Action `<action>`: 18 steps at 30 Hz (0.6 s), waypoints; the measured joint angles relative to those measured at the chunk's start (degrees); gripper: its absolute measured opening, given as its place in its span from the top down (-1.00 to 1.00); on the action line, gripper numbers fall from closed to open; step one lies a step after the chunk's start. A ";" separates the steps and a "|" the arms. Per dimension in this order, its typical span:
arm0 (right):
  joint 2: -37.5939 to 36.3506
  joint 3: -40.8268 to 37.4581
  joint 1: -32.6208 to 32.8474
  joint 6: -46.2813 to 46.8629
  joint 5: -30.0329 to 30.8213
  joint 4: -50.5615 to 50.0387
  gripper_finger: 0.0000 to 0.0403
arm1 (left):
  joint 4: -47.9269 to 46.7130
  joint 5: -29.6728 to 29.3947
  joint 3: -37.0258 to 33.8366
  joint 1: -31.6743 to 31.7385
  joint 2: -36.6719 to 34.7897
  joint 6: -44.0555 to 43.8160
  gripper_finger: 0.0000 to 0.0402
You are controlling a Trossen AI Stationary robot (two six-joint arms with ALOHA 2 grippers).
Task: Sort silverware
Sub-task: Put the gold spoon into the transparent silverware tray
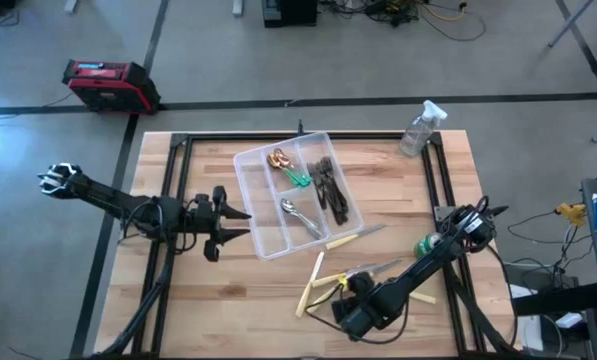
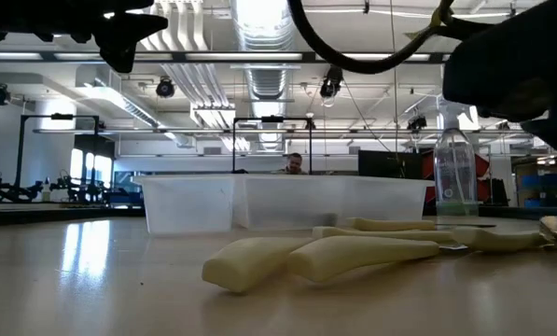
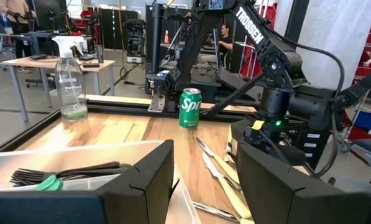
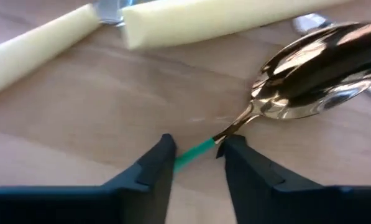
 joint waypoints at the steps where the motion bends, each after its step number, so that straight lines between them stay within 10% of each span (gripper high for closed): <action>1: 0.03 0.00 -0.01 -0.26 0.09 -0.96 0.59 | -0.06 0.02 0.00 0.00 0.00 0.00 0.21; 6: 0.11 -0.15 -0.34 -5.61 1.14 -2.31 0.96 | 0.00 0.02 0.00 0.00 -0.04 -0.04 0.21; 18: -2.15 -0.54 -0.44 -10.84 3.73 -2.82 1.00 | 1.50 0.02 0.00 0.00 -0.67 -0.15 0.21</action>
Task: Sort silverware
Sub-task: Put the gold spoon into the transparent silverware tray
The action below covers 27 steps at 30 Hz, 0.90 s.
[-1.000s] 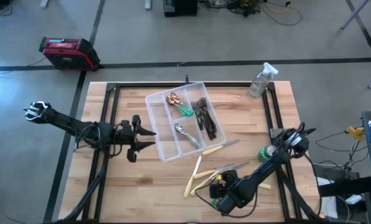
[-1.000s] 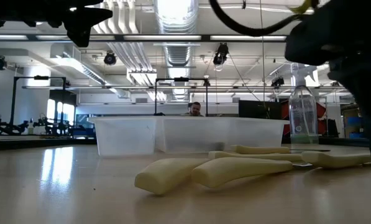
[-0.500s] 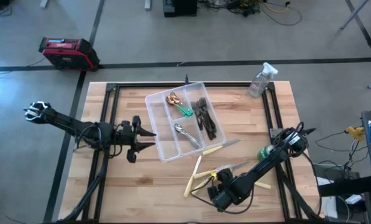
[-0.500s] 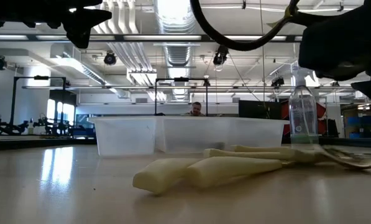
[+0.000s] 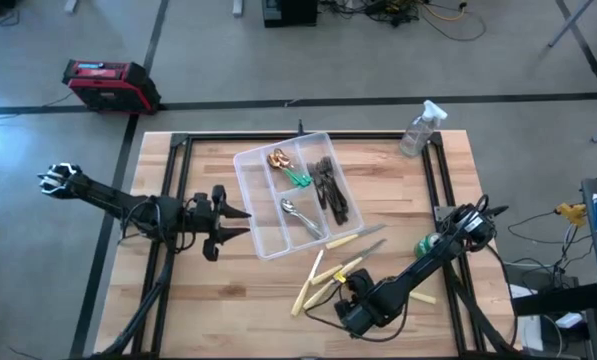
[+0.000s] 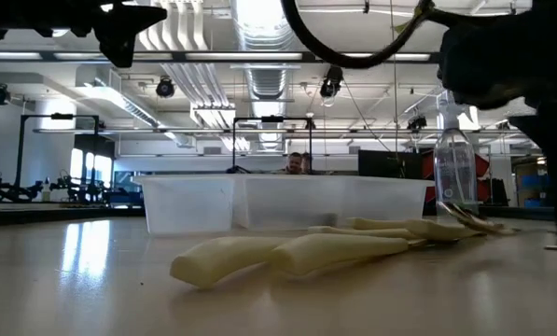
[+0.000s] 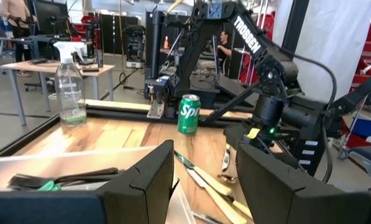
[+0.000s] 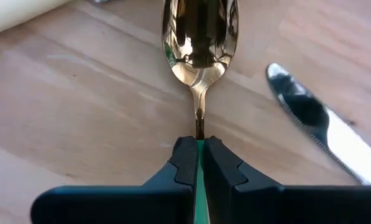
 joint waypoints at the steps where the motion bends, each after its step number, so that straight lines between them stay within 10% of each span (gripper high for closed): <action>1: -0.42 -0.06 -0.02 -0.24 0.43 -0.10 1.00 | 0.09 -0.02 0.00 0.00 -0.22 0.00 0.21; 14: -10.37 0.94 -5.02 -12.97 6.48 0.08 1.00 | 0.31 -2.74 0.00 0.00 -6.08 6.23 0.21; 27: -12.80 4.80 -38.58 -68.03 2.95 19.09 1.00 | -0.98 -6.50 0.00 0.00 -10.96 8.90 0.21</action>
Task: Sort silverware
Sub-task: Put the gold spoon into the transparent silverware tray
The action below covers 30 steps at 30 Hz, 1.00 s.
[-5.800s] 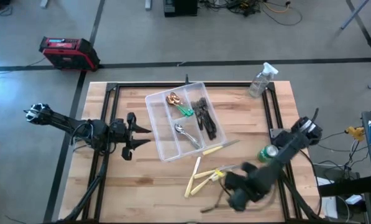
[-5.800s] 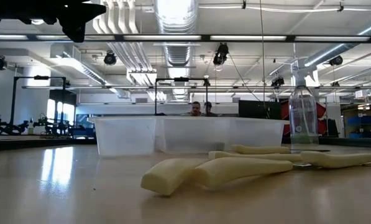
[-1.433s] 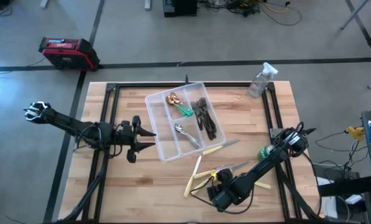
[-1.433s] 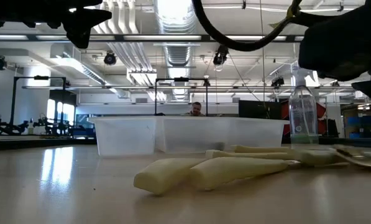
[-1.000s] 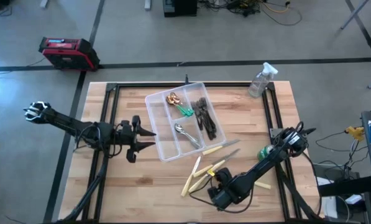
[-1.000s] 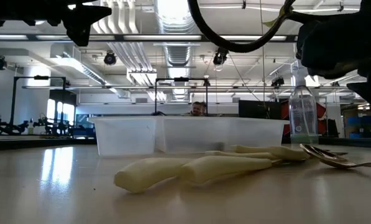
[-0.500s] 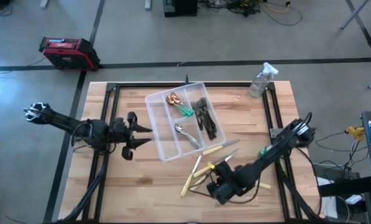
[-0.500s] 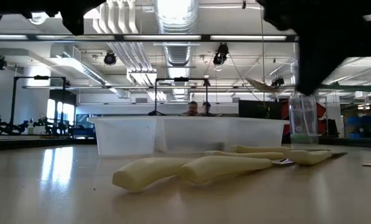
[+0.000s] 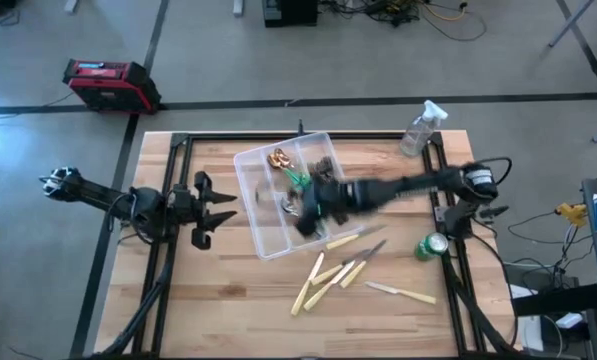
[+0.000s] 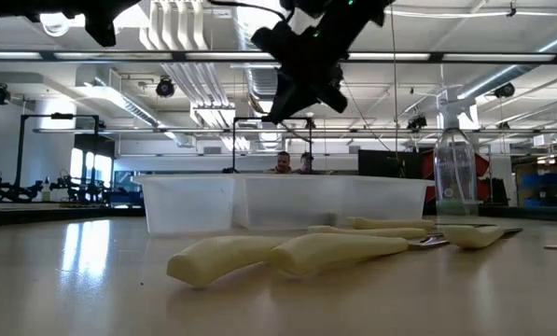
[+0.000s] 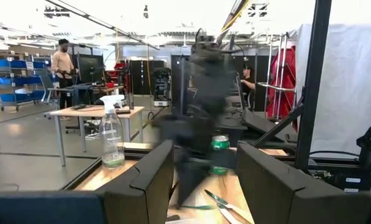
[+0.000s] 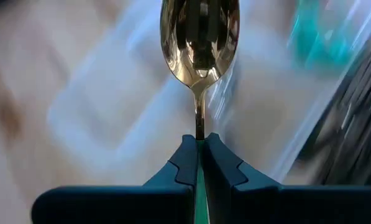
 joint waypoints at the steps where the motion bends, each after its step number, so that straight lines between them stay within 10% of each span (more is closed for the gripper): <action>1: 0.00 0.58 -2.62 -2.39 -0.87 1.48 1.00 | -0.27 -0.14 0.00 0.00 -0.76 0.17 0.21; 12: 12.90 17.33 -20.34 -15.88 -14.36 3.74 1.00 | -0.56 -3.40 0.09 0.28 -4.71 0.29 0.21; 30: 39.01 53.50 -24.95 -21.49 -19.42 -31.01 1.00 | -0.60 -3.38 0.09 0.28 -1.72 -2.42 0.21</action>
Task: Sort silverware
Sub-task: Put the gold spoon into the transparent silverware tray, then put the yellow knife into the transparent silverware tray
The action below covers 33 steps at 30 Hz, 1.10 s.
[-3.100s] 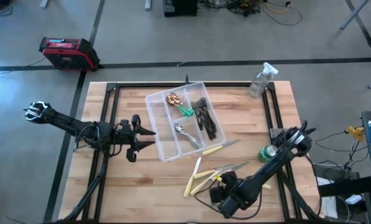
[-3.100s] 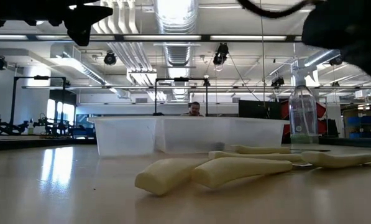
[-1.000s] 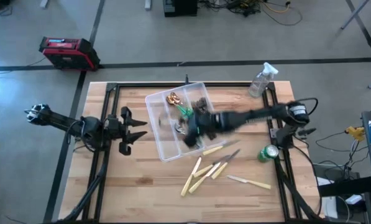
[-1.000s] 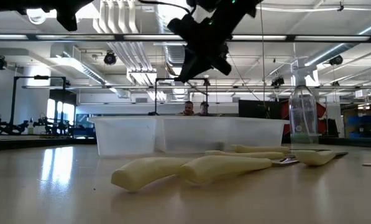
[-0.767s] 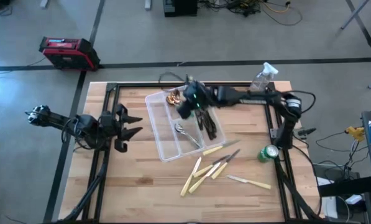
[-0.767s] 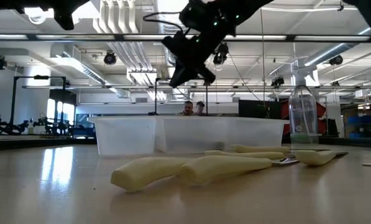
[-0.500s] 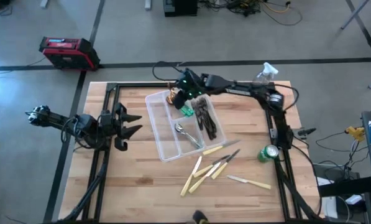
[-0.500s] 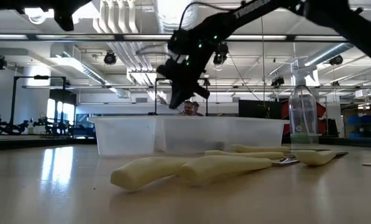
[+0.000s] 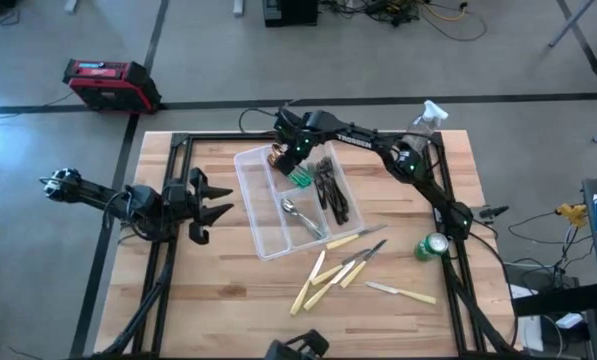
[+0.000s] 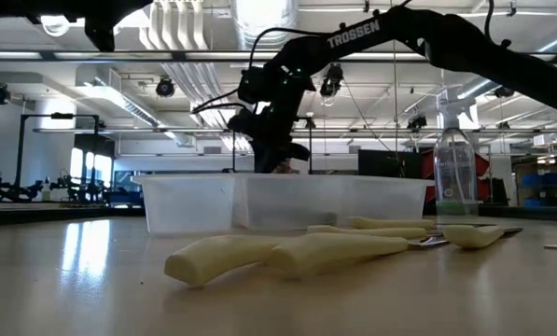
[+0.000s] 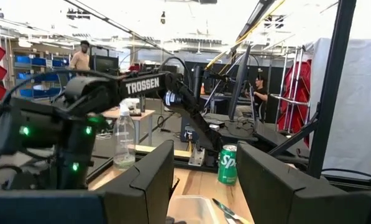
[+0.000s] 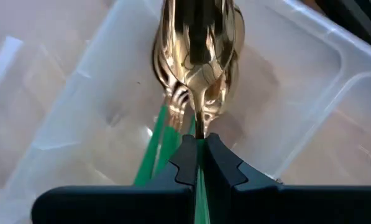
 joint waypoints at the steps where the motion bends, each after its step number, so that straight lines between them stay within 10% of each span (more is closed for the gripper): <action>1: -0.01 0.36 -0.02 0.53 -0.38 -0.06 1.00 | -0.01 -0.02 0.00 0.00 0.10 -0.18 0.21; 17: 1.60 0.45 -0.15 5.90 -1.69 -0.51 0.98 | 1.27 0.13 0.00 0.00 2.28 -2.41 0.21; 33: -1.91 0.62 3.31 1.02 -1.28 -10.21 0.40 | 0.16 2.14 0.00 -0.34 1.04 -3.95 0.21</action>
